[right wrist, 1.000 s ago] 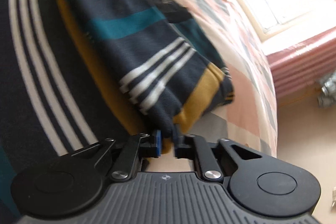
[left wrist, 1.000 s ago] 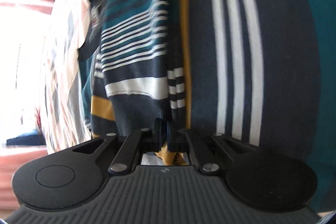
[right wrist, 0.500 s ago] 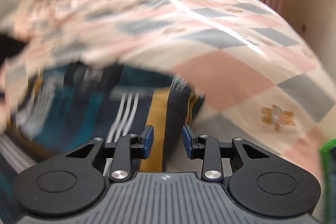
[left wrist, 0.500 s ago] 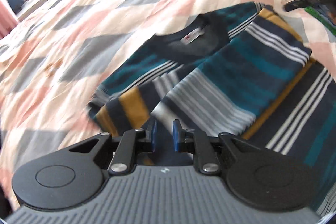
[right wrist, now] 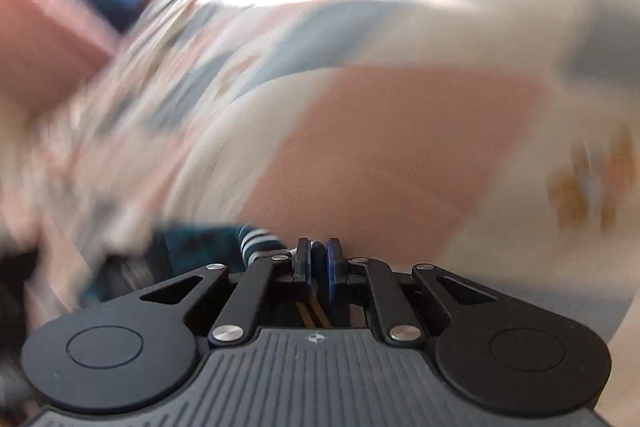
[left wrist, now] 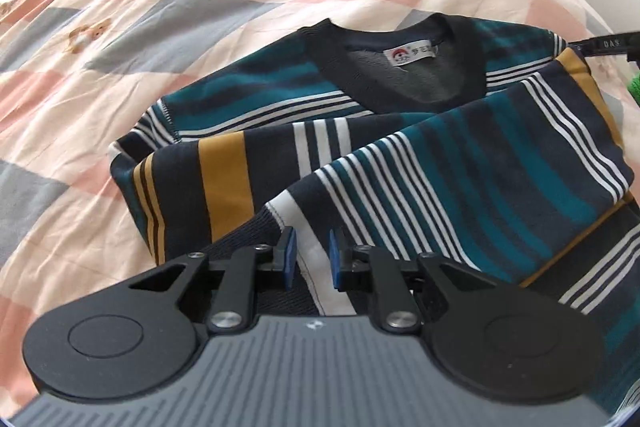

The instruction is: Fold clothes

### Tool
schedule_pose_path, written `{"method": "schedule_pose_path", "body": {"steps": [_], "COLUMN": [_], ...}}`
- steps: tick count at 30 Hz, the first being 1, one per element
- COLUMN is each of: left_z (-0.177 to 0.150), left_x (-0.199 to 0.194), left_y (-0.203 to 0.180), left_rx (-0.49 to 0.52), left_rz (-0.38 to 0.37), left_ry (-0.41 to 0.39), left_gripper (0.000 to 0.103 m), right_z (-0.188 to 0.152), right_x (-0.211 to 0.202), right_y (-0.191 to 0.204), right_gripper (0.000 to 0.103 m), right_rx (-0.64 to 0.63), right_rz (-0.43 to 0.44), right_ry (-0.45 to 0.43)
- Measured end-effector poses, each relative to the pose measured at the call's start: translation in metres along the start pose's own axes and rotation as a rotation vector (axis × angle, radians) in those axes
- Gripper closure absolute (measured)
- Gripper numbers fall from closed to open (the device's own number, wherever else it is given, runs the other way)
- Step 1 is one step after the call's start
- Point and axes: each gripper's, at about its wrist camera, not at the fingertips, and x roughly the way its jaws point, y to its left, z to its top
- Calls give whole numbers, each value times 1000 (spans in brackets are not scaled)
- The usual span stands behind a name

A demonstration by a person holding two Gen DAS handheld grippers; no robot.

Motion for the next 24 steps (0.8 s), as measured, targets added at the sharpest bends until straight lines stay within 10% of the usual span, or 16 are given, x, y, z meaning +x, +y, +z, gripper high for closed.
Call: {"method": "schedule_pose_path", "body": {"steps": [7, 13, 17, 24], "left_z": [-2, -9, -5, -35], "left_x": [-8, -8, 9, -46], "left_y": [-3, 7, 24, 25], "left_rx": [-44, -84, -113, -145], "left_rz": [67, 40, 72, 91], "left_ry": [-32, -70, -37, -149], "left_gripper": [87, 87, 77, 81], "right_z": [-18, -29, -50, -72], "right_x": [-27, -52, -9, -75], "right_y": [52, 9, 41, 66], "right_gripper": [103, 96, 96, 80], "right_rx": [-391, 1, -209, -270], "right_rz": [-218, 47, -68, -76], "right_ry": [-210, -261, -86, -301]}}
